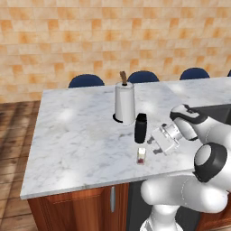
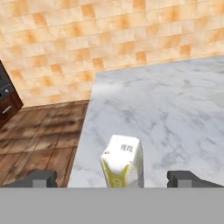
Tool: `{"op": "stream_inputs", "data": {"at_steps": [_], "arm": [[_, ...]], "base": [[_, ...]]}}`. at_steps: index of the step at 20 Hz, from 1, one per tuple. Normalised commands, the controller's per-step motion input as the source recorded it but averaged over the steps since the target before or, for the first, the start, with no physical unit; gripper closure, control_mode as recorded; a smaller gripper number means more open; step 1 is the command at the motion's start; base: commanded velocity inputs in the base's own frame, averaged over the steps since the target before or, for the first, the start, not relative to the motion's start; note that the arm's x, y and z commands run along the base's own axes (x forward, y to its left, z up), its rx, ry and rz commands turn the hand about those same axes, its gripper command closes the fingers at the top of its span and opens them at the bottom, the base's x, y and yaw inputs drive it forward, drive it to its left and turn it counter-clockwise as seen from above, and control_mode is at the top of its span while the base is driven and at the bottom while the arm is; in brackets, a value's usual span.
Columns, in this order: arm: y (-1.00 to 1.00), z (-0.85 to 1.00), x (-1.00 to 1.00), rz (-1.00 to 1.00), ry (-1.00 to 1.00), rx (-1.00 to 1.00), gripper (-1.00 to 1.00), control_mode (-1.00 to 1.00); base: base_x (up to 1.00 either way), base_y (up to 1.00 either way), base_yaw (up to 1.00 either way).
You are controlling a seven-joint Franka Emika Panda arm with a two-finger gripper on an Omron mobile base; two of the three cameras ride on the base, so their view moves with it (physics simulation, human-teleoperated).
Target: Pick the water bottle, boxed drink from the counter and place them in the open cabinet.
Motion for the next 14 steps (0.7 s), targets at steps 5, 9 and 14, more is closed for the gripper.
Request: {"op": "stream_inputs", "data": {"at_steps": [5,9,14], "arm": [[0.33,-0.04,-0.06,0.01,0.00,0.00,-1.00,-1.00],[0.04,-0.04,-0.16,0.00,0.00,0.00,-1.00,-1.00],[0.00,-0.14,-0.06,-0.01,0.00,0.00,-1.00,-1.00]], "base": [[0.00,0.00,0.00],[0.00,0.00,0.00],[0.00,0.00,0.00]]}}
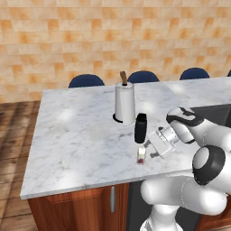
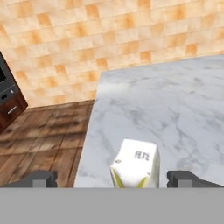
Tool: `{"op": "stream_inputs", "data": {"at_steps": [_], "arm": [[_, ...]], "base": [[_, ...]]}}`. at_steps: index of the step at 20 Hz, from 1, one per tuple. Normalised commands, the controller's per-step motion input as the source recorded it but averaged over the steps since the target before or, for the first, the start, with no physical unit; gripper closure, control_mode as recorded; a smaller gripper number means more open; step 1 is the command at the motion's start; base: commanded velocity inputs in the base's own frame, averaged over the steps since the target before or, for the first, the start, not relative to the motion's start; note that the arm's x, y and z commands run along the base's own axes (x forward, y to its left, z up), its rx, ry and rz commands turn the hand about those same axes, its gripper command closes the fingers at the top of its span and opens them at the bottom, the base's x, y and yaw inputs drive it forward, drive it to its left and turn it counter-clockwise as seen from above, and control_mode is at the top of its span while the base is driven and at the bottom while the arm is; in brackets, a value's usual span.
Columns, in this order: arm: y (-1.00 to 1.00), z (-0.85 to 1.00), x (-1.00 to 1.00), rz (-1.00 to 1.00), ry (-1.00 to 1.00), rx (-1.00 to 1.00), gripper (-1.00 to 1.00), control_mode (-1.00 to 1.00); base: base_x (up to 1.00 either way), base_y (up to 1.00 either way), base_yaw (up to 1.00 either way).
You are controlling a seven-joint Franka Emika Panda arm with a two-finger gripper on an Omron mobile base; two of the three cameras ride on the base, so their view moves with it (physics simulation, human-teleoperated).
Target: Pick the water bottle, boxed drink from the counter and place them in the open cabinet.
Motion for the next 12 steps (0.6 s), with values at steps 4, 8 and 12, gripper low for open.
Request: {"op": "stream_inputs", "data": {"at_steps": [4,8,12], "arm": [[0.00,-0.17,0.00,-0.02,0.00,0.00,-1.00,-1.00],[0.00,-0.04,0.00,-0.04,0.00,0.00,-1.00,-1.00],[0.00,0.00,0.05,-0.13,0.00,0.00,-1.00,-1.00]], "base": [[0.00,0.00,0.00],[0.00,0.00,0.00],[0.00,0.00,0.00]]}}
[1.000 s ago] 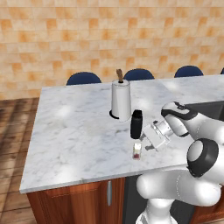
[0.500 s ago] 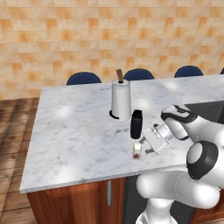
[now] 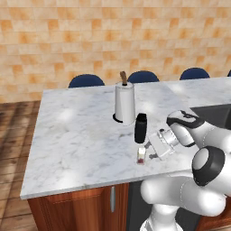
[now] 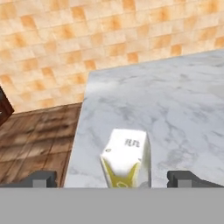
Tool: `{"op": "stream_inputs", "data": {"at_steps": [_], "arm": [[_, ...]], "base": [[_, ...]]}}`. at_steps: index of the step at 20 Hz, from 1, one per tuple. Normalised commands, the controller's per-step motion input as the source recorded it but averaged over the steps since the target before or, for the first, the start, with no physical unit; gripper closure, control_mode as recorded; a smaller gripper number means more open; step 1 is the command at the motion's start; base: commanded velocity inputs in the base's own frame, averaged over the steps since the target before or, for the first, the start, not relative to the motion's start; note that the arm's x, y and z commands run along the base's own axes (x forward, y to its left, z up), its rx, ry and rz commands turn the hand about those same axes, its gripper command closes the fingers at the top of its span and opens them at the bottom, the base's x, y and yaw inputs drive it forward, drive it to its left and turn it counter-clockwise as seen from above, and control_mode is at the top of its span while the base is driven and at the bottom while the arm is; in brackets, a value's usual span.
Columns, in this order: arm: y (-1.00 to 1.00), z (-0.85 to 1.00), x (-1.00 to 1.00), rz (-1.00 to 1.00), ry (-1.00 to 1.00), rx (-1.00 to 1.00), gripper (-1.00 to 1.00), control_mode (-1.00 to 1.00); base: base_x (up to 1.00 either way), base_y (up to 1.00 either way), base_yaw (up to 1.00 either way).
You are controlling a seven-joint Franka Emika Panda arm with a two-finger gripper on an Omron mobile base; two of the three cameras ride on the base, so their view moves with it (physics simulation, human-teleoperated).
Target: Pick the water bottle, boxed drink from the counter and place them in the open cabinet.
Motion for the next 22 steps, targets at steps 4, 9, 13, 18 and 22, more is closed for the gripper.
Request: {"op": "stream_inputs", "data": {"at_steps": [4,9,13,18,22], "arm": [[-0.01,0.00,0.05,-0.18,0.00,0.00,-1.00,-1.00],[0.00,-0.09,0.00,-0.15,0.01,0.00,-1.00,-1.00],[0.00,-0.16,0.00,-0.10,0.01,0.00,-1.00,-1.00],[0.00,-0.16,0.00,-0.06,0.00,0.00,-1.00,-1.00],[0.00,-0.17,0.00,-0.04,0.00,0.00,-1.00,-1.00]], "base": [[0.00,0.00,0.00],[0.00,0.00,0.00],[0.00,0.00,0.00],[0.00,0.00,0.00],[0.00,0.00,0.00]]}}
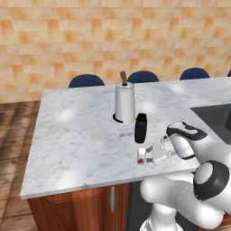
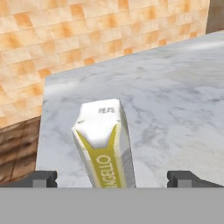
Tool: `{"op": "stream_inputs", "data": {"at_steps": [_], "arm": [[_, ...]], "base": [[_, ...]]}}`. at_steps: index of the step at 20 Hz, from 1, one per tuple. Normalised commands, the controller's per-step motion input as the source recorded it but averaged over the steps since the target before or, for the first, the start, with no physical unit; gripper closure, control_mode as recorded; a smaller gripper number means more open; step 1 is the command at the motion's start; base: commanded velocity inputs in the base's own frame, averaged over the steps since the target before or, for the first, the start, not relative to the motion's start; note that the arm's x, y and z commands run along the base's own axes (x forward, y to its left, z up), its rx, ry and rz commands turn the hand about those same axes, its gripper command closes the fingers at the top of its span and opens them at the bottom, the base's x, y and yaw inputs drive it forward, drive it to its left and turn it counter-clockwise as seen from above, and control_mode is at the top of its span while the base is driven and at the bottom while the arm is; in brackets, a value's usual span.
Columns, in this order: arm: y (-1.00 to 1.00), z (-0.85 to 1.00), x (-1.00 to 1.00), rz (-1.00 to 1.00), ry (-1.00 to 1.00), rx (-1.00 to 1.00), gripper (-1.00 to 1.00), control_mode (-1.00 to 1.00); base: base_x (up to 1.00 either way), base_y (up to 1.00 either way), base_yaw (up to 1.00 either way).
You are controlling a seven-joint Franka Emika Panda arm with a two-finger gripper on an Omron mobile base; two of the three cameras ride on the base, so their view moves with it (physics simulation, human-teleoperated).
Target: Pick the water bottle, boxed drink from the counter and place them in the open cabinet.
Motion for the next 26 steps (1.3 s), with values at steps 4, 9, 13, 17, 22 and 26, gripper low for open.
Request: {"op": "stream_inputs", "data": {"at_steps": [4,9,13,17,22,26], "arm": [[0.02,-0.14,0.01,-0.04,0.00,0.00,-1.00,-1.00],[0.02,-0.10,0.12,-0.01,0.00,0.00,-1.00,-1.00],[0.05,-0.06,0.13,-0.01,0.01,0.00,-1.00,-1.00],[0.23,-0.09,0.00,0.00,0.01,0.00,-1.00,-1.00],[0.17,-0.04,0.00,0.00,0.02,0.01,-1.00,-1.00],[0.13,-0.01,0.00,0.00,0.01,0.00,-1.00,-1.00]], "base": [[0.00,0.00,0.00],[0.00,0.00,0.00],[0.00,0.00,0.00],[0.00,0.00,0.00],[0.00,0.00,0.00],[0.00,0.00,0.00]]}}
